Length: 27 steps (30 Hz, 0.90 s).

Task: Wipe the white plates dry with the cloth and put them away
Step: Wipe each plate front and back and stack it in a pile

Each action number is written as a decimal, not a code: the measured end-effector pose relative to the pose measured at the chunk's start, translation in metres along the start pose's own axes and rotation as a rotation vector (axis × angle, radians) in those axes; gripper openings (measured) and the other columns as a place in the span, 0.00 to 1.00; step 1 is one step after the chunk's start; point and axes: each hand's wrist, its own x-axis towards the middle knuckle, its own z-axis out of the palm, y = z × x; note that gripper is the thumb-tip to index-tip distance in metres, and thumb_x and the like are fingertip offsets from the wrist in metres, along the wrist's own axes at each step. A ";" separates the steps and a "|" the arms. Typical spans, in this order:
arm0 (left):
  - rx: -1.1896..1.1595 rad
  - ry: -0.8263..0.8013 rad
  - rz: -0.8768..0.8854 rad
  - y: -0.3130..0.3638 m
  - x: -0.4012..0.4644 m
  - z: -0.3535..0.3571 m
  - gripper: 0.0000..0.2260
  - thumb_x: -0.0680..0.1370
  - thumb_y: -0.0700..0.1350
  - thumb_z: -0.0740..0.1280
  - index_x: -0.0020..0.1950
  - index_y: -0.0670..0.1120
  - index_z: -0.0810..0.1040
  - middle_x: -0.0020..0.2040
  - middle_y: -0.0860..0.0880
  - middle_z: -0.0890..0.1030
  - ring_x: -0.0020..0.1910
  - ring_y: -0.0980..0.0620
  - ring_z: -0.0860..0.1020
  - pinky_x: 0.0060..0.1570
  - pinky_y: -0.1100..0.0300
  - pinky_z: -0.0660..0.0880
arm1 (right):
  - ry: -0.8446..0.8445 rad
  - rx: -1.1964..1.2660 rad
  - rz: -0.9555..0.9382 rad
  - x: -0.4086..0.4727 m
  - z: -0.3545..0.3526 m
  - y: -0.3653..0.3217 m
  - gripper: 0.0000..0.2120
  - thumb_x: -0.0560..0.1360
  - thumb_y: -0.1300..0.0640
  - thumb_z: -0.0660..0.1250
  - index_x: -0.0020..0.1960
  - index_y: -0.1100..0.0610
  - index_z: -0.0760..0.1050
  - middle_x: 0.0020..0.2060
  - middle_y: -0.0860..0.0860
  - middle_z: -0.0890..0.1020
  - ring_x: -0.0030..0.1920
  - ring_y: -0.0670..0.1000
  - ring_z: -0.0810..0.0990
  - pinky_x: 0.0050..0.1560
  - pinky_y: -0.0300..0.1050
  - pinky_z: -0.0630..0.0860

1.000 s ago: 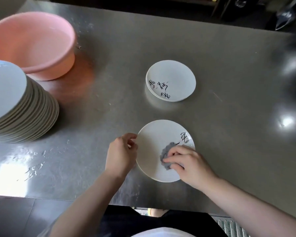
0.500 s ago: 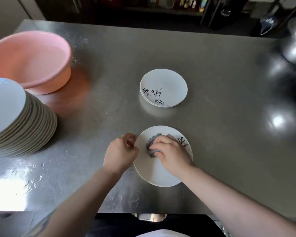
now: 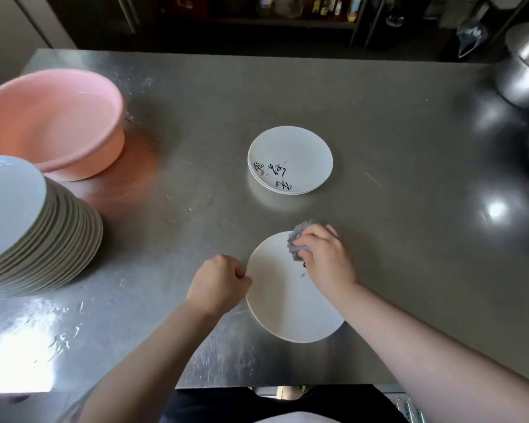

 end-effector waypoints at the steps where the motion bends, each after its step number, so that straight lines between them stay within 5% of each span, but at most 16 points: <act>1: 0.000 -0.004 0.010 0.001 0.001 -0.001 0.06 0.71 0.43 0.69 0.36 0.42 0.79 0.37 0.45 0.82 0.36 0.45 0.77 0.33 0.59 0.71 | -0.011 0.018 -0.012 -0.001 0.001 -0.004 0.08 0.70 0.66 0.70 0.46 0.56 0.83 0.47 0.49 0.81 0.50 0.56 0.76 0.44 0.52 0.77; 7: -0.170 0.036 0.099 0.033 0.033 -0.011 0.10 0.75 0.47 0.70 0.37 0.43 0.79 0.34 0.45 0.77 0.38 0.43 0.73 0.37 0.57 0.69 | -0.079 0.067 -0.149 -0.005 0.014 -0.022 0.08 0.69 0.66 0.70 0.46 0.57 0.83 0.46 0.50 0.81 0.50 0.57 0.77 0.47 0.50 0.77; 10: -0.129 -0.016 0.033 0.028 0.035 -0.012 0.04 0.73 0.43 0.72 0.44 0.43 0.84 0.41 0.44 0.83 0.45 0.43 0.79 0.39 0.60 0.70 | -0.069 0.025 -0.087 -0.004 0.010 -0.015 0.09 0.70 0.65 0.70 0.48 0.57 0.83 0.47 0.50 0.80 0.51 0.56 0.76 0.47 0.51 0.77; 14: -0.151 -0.102 -0.061 0.004 0.002 0.001 0.05 0.67 0.42 0.72 0.33 0.43 0.79 0.32 0.46 0.83 0.35 0.46 0.81 0.33 0.59 0.76 | 0.005 -0.015 0.023 -0.006 0.003 -0.001 0.09 0.70 0.66 0.70 0.47 0.56 0.83 0.47 0.50 0.79 0.52 0.54 0.75 0.43 0.53 0.77; 18: -0.063 -0.012 -0.067 0.011 -0.005 0.013 0.15 0.69 0.50 0.71 0.29 0.47 0.69 0.26 0.52 0.73 0.27 0.54 0.72 0.24 0.63 0.61 | -0.074 0.058 -0.044 -0.009 0.012 -0.018 0.09 0.72 0.64 0.69 0.50 0.56 0.83 0.50 0.50 0.80 0.54 0.54 0.76 0.48 0.52 0.77; 23: -0.130 0.173 0.052 0.028 0.019 0.006 0.05 0.75 0.46 0.68 0.45 0.45 0.78 0.40 0.46 0.81 0.43 0.42 0.78 0.36 0.57 0.67 | -0.094 0.095 -0.110 -0.004 0.019 -0.020 0.09 0.72 0.65 0.69 0.49 0.58 0.83 0.49 0.50 0.80 0.54 0.55 0.76 0.47 0.51 0.77; 27: -0.170 0.083 -0.033 0.029 0.023 -0.002 0.02 0.73 0.42 0.70 0.44 0.44 0.80 0.41 0.45 0.82 0.44 0.42 0.80 0.38 0.59 0.71 | -0.071 0.028 -0.098 -0.002 0.015 -0.018 0.08 0.71 0.65 0.70 0.48 0.56 0.84 0.48 0.49 0.80 0.52 0.53 0.76 0.44 0.47 0.77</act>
